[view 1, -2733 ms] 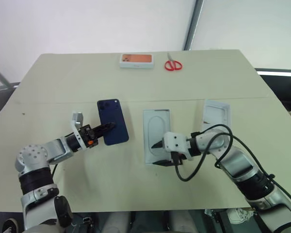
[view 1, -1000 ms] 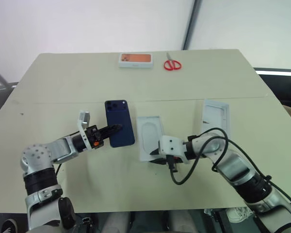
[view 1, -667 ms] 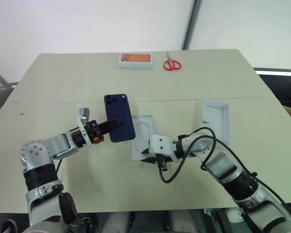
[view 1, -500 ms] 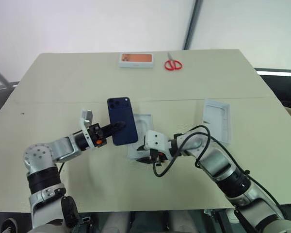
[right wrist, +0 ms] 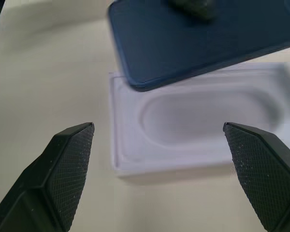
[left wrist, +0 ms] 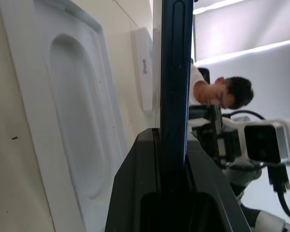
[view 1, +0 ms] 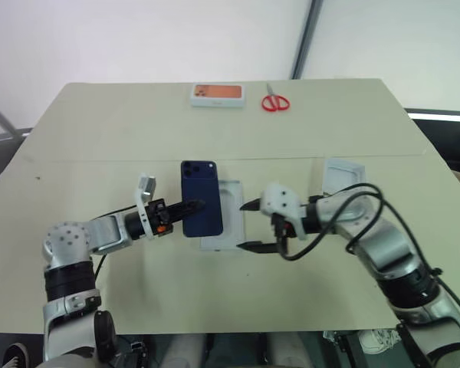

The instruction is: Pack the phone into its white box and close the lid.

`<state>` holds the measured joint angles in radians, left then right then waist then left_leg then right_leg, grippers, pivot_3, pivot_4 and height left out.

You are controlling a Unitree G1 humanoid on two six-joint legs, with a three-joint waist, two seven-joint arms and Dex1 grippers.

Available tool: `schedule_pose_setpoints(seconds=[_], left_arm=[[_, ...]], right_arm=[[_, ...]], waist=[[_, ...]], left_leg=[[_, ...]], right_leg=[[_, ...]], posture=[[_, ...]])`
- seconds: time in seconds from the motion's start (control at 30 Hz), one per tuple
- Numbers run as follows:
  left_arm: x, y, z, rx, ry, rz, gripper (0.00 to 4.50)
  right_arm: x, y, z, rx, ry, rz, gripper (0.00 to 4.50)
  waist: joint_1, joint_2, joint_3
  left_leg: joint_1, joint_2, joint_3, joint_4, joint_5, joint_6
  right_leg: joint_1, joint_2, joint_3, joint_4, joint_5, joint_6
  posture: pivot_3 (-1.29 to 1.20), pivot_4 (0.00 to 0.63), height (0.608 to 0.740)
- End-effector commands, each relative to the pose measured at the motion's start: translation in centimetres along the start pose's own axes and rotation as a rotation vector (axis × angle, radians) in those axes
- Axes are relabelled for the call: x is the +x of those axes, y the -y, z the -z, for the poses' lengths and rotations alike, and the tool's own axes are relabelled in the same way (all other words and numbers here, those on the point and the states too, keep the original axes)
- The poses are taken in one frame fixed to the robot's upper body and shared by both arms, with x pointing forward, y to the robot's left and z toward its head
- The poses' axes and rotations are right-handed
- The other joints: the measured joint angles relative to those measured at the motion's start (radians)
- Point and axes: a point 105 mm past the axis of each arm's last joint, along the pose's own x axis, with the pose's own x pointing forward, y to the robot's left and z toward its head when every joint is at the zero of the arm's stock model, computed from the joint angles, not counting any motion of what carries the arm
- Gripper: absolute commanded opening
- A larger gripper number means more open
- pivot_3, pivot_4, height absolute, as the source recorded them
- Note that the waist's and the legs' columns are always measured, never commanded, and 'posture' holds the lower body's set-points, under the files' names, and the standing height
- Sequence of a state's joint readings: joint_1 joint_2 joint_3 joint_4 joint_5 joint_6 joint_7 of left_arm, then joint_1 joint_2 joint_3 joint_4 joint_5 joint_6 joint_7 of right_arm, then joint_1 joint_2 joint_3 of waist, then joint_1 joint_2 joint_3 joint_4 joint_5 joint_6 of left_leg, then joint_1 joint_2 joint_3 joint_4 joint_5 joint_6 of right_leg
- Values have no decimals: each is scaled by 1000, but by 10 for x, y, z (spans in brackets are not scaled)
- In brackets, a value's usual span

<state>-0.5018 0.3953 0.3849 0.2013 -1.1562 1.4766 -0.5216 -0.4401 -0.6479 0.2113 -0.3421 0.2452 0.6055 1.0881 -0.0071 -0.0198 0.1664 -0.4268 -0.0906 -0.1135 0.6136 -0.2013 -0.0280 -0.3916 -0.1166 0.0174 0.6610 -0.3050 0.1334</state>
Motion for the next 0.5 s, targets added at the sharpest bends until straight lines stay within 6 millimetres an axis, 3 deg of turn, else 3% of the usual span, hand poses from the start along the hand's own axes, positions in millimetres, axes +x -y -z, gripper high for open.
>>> schedule_pose_setpoints(seconds=[0.03, 0.2, 0.47, 0.5], left_arm=[[6, 1, -5, 18, -25, 29, 0], [13, -12, -1, 10, -83, 14, 0], [23, -17, 0, -14, -109, 44, 0], [23, -17, 1, -18, -112, 45, 477]], right_arm=[[-18, 4, 6, -27, 46, 58, 4473], [-28, 3, 19, -30, 53, 110, 4473], [-27, 3, 25, -48, 18, 131, 4473], [-26, 3, 24, -46, 19, 133, 4493]], waist=[[-3, 0, 0], [-7, 0, 0], [-4, 0, 0], [-4, 0, 0]], left_leg=[[0, 0, 0, 0, 0, 0], [0, 1, 1, -1, 0, 0], [0, 0, 1, 0, 0, 0], [0, 0, 1, 0, 0, 0]], right_leg=[[0, 0, 0, 0, 0, 0], [-1, 0, 1, 0, 0, 0], [-1, 0, 1, 0, 0, 0], [-1, 0, 1, 0, 0, 0]], posture=[[0, 150, 740], [0, 150, 740], [0, 150, 740], [0, 150, 740]])
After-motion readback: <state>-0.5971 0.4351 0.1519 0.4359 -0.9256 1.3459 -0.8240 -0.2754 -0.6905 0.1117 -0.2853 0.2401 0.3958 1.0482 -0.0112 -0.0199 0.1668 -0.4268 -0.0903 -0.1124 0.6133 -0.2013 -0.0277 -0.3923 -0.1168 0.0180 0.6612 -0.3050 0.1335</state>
